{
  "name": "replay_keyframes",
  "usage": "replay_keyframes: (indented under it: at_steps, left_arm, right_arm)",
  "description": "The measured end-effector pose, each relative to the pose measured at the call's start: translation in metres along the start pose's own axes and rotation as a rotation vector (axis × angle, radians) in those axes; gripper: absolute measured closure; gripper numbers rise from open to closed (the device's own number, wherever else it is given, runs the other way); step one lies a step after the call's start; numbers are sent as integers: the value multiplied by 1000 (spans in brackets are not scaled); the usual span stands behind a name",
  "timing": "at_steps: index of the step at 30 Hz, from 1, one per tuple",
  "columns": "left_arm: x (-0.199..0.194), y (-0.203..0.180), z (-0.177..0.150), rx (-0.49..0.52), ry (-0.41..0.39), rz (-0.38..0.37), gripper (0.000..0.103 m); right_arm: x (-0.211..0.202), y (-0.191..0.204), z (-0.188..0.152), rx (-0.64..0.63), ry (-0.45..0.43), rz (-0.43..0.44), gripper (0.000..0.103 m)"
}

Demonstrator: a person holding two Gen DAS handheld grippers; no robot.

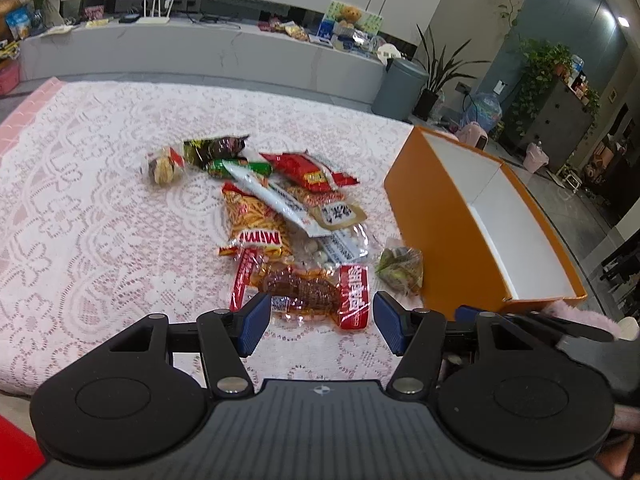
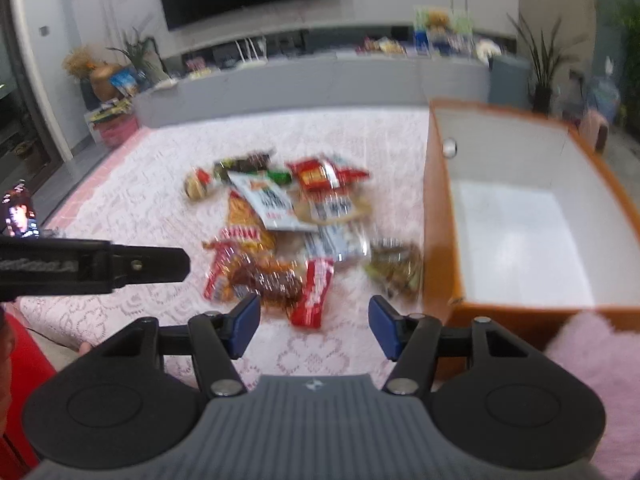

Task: Organize snacks
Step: 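Move the left tool toward the red-wrapped meat snack pack while the right tool approaches the green-bean bag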

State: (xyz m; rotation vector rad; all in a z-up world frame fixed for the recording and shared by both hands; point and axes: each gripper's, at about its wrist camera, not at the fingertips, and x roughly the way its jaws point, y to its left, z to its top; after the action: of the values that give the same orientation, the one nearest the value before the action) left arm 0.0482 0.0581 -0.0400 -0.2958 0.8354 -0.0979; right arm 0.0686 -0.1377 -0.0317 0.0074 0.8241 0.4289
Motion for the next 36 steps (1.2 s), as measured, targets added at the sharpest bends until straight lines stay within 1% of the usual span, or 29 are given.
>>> replay_keyframes:
  at_steps: [4,8,11,12,13,14,16,19,21,24,27,29,31,34,36]
  left_arm:
    - [14,4,-2,5,25,-15,33]
    - [31,13,1,-15,51,-7,33]
    - [40,20,4,-24,65,5,33]
    - [42,22,5,-27,68,7,33]
    - [44,24,6,-30,71,7,33]
    - [46,25,7,-30,74,7,33]
    - [52,27,9,-22,82,12,33]
    - [62,22,11,22,94,19,33]
    - [69,17,11,65,102,12,33]
    - [76,8,11,154,114,4,33]
    - [80,-1,13,270,133,0,33]
    - [82,-5,15,344,140,7,33]
    - [85,-9,17,410,144,16,32]
    - [89,-10,19,467,145,20,32]
    - [91,-5,18,468,148,11,32]
  right_arm:
    - [25,-16,0,118,59,-12,43]
    - [36,-24,4,184,62,-19,40]
    - [42,-25,8,214,61,-52,39]
    - [44,-25,9,216,62,-63,41]
    - [46,-25,9,214,59,-89,44]
    - [47,-25,10,213,53,-119,44]
    - [49,-28,10,231,42,-149,44]
    - [49,-37,11,279,22,-198,45]
    - [48,-45,11,330,-2,-246,45]
    - [48,-57,12,400,-26,-287,44]
    - [50,-54,13,377,-17,-258,41]
    - [51,-48,14,329,-6,-207,37]
    - [55,-42,16,281,6,-171,37]
    - [63,-41,18,275,35,-128,37]
    - [73,-42,20,290,71,-95,37]
